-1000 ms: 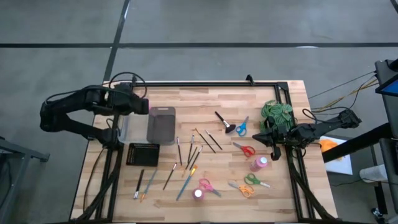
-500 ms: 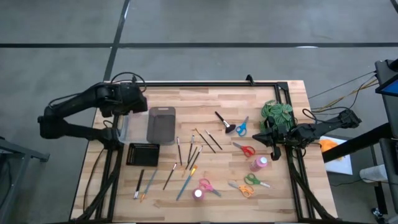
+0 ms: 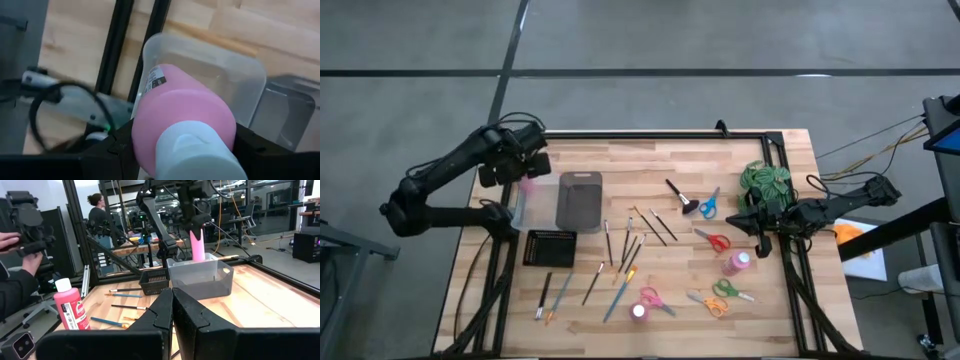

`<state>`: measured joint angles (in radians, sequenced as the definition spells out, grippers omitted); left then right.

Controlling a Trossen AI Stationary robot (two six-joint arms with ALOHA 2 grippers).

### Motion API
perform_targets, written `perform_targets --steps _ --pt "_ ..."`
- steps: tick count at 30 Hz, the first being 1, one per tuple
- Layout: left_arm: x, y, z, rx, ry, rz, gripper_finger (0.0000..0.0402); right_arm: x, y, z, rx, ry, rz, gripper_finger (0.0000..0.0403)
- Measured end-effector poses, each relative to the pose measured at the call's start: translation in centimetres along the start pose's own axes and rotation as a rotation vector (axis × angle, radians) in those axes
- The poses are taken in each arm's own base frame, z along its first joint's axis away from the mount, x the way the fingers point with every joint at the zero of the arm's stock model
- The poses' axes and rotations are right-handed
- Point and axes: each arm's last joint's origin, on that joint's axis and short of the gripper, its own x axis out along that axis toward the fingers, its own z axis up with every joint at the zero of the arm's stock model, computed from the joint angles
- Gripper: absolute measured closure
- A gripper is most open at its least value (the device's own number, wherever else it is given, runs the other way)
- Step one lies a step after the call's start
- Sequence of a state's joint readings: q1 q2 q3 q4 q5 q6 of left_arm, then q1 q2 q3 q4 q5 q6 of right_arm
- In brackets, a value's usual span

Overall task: Pick & Place Paint Supplies
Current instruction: Put the left light pink bottle into the white bin

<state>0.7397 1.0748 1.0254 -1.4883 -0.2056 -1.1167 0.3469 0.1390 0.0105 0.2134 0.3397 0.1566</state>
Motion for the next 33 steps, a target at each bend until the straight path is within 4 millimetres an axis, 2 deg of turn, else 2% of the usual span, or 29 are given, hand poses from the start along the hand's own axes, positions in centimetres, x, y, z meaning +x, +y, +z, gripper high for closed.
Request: perform_targets --steps 7,20,33 --pt "1.8 0.1 0.9 0.011 0.047 -0.026 0.0205 0.0 0.0 0.0 0.000 0.000 0.000 0.0394" --pt "4.3 -0.2 0.6 0.014 0.063 -0.042 0.0205 0.0 0.0 0.0 0.000 0.000 0.000 0.0394" --pt "5.1 -0.2 0.4 0.014 0.075 -0.043 0.0200 0.0 0.0 0.0 0.000 0.000 0.000 0.0394"
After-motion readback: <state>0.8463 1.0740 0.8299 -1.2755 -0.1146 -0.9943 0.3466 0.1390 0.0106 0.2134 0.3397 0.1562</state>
